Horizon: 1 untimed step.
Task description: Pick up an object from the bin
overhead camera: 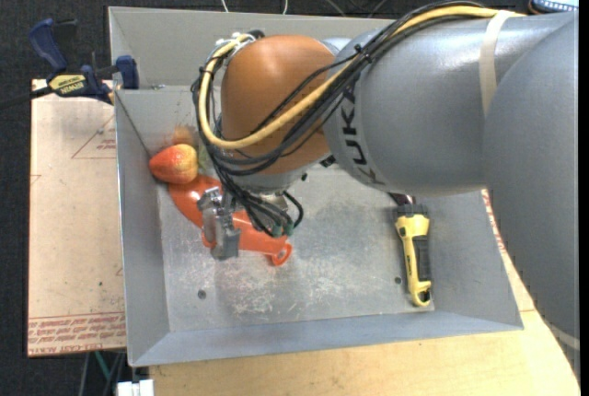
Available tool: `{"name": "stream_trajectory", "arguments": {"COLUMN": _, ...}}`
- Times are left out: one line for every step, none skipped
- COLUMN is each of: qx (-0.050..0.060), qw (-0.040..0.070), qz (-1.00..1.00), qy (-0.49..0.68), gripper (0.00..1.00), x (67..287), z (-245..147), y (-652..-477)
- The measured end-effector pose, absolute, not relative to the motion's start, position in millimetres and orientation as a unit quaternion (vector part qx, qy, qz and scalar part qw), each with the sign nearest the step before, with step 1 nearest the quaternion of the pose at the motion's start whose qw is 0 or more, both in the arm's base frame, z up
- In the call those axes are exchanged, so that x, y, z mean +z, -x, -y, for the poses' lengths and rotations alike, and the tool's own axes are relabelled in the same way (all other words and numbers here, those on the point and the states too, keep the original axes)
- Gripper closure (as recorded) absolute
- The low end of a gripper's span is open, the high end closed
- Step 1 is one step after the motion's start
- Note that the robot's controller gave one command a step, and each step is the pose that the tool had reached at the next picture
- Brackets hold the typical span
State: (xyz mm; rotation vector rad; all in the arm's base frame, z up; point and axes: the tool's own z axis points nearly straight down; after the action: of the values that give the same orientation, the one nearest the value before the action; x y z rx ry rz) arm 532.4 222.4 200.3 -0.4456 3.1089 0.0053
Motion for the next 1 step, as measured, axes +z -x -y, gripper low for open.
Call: {"name": "stream_trajectory", "arguments": {"qx": 0.0, "qw": -0.005, "qz": -0.99, "qy": 0.14, "gripper": 1.0, "x": 245.0, "z": -212.2, "y": -531.6}}
